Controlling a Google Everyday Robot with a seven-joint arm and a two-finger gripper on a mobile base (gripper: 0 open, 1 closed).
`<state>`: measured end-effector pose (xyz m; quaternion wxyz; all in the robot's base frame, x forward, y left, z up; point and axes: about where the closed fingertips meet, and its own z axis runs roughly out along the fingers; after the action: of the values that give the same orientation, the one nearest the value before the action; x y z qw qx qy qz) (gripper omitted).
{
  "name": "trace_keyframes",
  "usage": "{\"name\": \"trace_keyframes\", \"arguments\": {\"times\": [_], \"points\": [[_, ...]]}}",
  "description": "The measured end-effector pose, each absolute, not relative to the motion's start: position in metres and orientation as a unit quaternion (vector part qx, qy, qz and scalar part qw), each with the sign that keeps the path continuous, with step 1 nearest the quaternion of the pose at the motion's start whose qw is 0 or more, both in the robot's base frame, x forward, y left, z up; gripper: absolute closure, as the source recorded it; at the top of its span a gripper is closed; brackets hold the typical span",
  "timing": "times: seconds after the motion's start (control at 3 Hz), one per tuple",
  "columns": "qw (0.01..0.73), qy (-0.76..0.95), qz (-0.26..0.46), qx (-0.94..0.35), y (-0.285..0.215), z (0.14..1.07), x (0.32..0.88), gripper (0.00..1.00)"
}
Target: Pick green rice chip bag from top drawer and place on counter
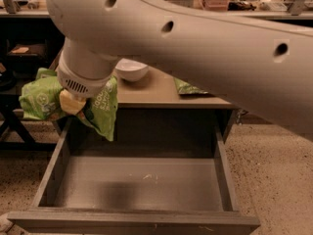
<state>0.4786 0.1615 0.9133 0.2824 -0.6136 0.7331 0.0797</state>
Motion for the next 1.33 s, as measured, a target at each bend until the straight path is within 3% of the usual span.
{"name": "trace_keyframes", "arguments": {"times": [0.33,1.33], "points": [[0.286,0.73,0.081,-0.615,0.165,0.917,0.477,1.0],[0.321,0.773,0.101,-0.538,0.198,0.916,0.582,1.0]]}}
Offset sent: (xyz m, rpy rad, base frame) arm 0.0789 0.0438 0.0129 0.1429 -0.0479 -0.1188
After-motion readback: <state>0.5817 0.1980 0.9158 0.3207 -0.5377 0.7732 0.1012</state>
